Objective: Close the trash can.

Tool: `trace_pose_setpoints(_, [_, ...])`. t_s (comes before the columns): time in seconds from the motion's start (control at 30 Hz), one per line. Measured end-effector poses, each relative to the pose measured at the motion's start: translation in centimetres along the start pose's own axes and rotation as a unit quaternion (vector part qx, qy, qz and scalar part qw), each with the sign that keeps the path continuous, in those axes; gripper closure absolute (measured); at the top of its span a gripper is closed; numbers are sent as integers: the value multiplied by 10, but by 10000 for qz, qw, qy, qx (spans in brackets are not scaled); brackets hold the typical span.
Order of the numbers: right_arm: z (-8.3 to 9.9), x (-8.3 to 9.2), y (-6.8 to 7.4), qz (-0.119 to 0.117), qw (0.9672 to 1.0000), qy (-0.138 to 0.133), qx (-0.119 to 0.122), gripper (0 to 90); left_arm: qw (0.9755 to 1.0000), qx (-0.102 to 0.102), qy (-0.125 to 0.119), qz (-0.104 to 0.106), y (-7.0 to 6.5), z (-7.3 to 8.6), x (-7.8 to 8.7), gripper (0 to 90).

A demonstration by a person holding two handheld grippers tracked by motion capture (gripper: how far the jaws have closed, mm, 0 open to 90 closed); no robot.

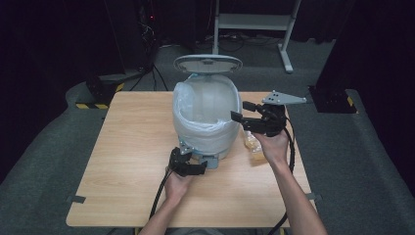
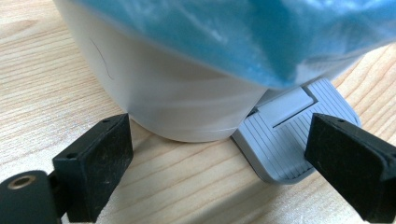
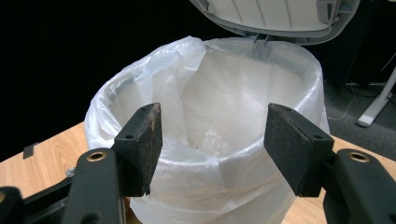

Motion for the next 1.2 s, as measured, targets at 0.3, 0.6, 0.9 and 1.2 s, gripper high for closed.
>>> trace_pose_setpoints(0.3, [4, 11, -4, 52, 9999, -95, -32, 378, 10000, 20, 0, -1, 0, 0, 0, 79])
trace_pose_setpoints(0.6, [11, 19, -11, 143, 9998, -112, -87, 376, 10000, 17, -1, 6, 0, 0, 0, 85])
trace_pose_setpoints(0.9, [17, 27, -13, 241, 9996, -153, -88, 369, 10000, 17, 1, 9, 0, 0, 0, 85])
trace_pose_setpoints(1.2, [28, 32, -20, 355, 9991, -193, -155, 373, 10000, 16, 2, 12, 0, 0, 0, 87])
Point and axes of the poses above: each handheld gripper's, and its own axes: x roughly backward along the jaws, z roughly out of its underside, y roughly to its left, the point moved 6 cm from there along -x, roughly forward along the jaws, and after that the axes turned 12 degrees about -x, right-handed, at the moved point
